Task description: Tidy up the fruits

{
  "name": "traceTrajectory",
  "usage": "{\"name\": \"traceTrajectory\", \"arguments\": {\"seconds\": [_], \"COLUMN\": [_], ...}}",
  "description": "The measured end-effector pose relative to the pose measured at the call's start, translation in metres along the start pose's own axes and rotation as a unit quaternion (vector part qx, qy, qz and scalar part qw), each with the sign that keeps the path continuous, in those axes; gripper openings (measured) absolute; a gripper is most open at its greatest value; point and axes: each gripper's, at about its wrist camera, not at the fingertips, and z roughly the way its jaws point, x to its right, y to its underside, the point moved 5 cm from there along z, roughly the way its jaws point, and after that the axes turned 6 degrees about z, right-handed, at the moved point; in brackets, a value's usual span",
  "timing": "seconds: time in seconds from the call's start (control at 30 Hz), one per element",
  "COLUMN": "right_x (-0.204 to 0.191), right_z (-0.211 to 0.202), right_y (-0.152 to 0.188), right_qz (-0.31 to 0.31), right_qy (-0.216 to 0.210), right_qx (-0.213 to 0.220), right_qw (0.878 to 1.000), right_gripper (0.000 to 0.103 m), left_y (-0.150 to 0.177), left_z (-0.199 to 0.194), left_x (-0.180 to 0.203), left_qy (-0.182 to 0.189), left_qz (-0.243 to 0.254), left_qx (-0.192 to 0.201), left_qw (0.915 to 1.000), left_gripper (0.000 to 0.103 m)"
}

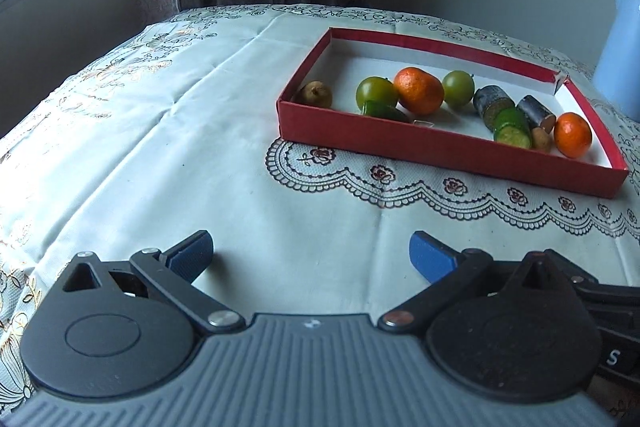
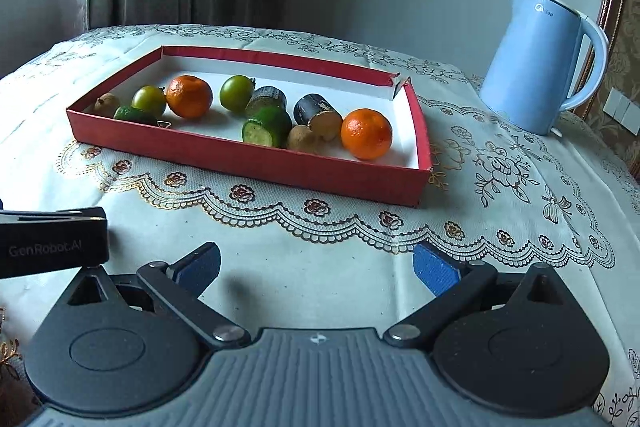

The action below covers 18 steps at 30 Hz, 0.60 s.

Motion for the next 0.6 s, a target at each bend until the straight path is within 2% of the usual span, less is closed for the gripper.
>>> {"name": "traceTrajectory", "arguments": {"seconds": [0.13, 0.4, 0.6], "right_x": [0.0, -0.007, -0.011], "right_z": [0.001, -0.007, -0.011], "right_y": [-0.001, -0.002, -0.002], "right_qz": [0.007, 0.0, -0.002], "right_qy": [0.001, -0.01, -0.023], "right_qx": [-0.001, 0.027, 0.035], "right_qw": [1.0, 1.0, 0.999], "right_gripper": [0.103, 0.103, 0.103], "left_y": [-0.003, -0.01, -0.008], "left_z": [-0.002, -0.011, -0.014], "left_x": [-0.003, -0.005, -0.006], "left_qy": [0.012, 0.04, 0.013], "left_qz": [-0.012, -0.033, -0.023], "left_qx": [0.013, 0.049, 0.068], "left_qw": [0.9998, 0.9975, 0.9973], "left_gripper": [0.103, 0.103, 0.103]}}
